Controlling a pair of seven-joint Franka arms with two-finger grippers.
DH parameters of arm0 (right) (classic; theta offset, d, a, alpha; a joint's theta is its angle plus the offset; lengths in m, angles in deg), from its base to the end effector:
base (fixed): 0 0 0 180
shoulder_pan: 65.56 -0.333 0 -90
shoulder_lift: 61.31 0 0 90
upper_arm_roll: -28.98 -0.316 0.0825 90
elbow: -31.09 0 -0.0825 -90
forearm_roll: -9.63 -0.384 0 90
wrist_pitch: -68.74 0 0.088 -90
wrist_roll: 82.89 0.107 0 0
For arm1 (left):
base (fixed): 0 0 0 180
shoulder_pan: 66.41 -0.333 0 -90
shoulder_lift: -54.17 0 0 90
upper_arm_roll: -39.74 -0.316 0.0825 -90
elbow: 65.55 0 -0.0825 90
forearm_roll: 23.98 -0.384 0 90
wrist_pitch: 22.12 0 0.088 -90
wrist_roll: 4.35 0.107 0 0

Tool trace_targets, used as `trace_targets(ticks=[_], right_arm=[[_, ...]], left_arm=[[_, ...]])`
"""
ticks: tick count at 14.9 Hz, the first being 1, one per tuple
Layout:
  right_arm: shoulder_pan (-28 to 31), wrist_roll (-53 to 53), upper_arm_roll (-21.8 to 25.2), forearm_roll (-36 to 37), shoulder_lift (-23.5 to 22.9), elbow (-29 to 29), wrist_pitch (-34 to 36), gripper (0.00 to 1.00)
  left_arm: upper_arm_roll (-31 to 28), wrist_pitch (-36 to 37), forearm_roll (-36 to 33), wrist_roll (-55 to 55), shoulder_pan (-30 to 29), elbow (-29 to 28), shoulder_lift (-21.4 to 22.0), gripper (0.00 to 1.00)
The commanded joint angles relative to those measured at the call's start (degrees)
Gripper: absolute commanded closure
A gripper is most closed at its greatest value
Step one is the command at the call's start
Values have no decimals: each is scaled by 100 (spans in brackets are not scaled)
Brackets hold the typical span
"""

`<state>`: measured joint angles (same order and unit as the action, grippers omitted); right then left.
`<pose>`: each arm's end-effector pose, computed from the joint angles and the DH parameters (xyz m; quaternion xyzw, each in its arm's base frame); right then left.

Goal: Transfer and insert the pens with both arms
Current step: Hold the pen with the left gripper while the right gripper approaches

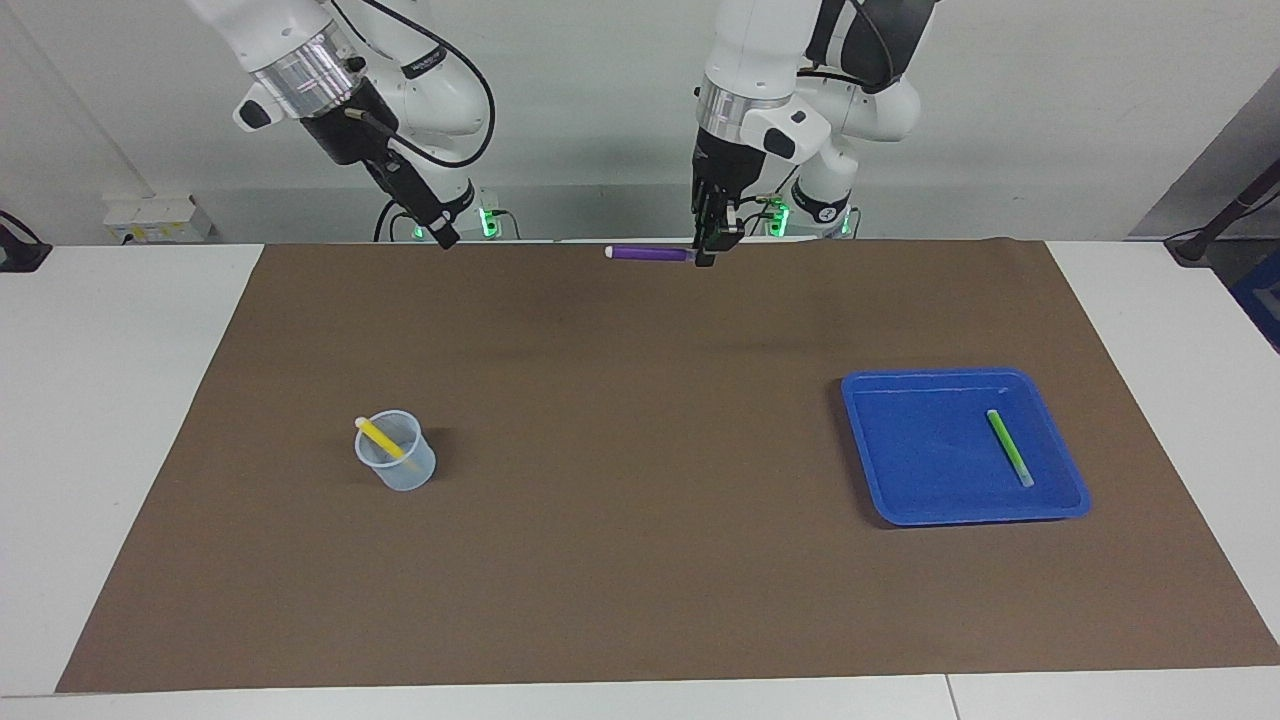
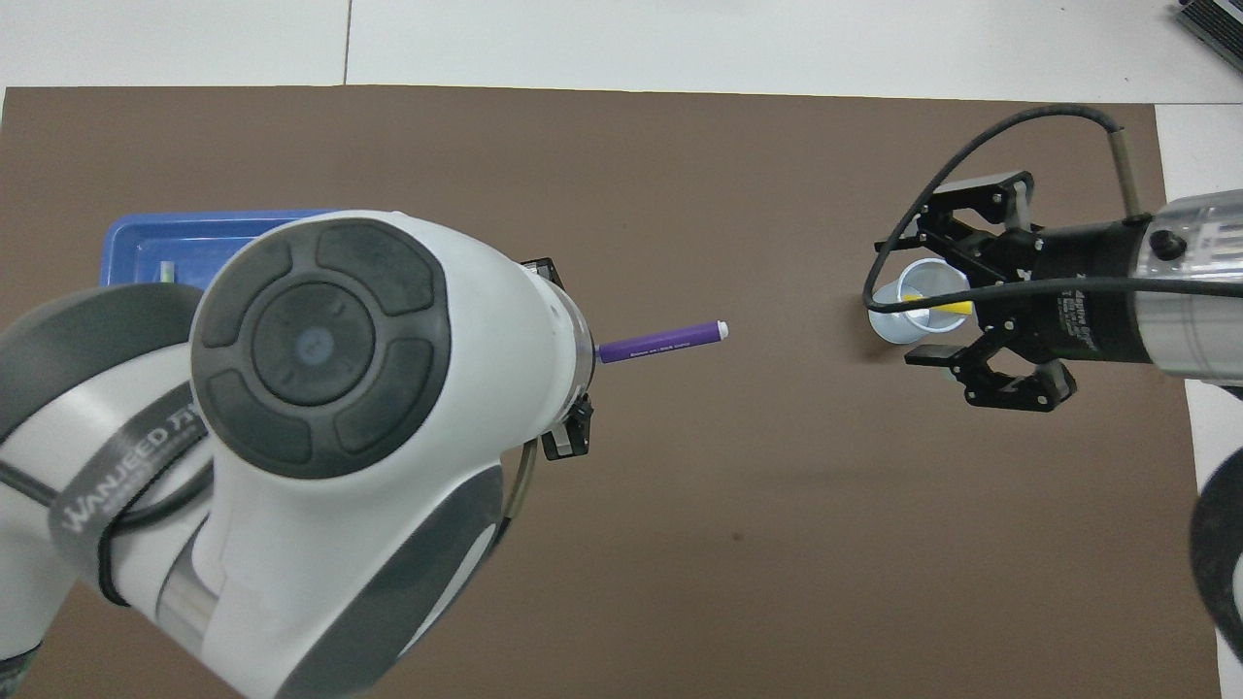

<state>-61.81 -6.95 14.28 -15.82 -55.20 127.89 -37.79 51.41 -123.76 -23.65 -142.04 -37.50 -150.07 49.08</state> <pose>0.5307 0.1448 0.6595 -0.8001 0.5479 0.0439 0.2402 0.4604 -0.3871 0.6403 0.6569 0.7464 -0.0102 0.1059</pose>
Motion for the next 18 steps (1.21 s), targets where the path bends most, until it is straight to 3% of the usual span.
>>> trace_targets(ticks=[1, 7, 16, 18], right_arm=[[-268, 622, 2, -40, -172, -55, -359, 22], [-533, 905, -7, -21, -313, -82, -544, 33], [-682, 870, -33, -48, -251, -56, -184, 44], [-674, 826, -33, -48, -242, -47, -105, 51]], left_arm=[[-86, -338, -243, -494, 307, -144, 69, 100], [-86, -629, -357, -811, 484, -144, 43, 100], [-86, -814, -472, -900, 554, -223, 43, 100], [-86, -814, -481, -891, 571, -249, 52, 100]])
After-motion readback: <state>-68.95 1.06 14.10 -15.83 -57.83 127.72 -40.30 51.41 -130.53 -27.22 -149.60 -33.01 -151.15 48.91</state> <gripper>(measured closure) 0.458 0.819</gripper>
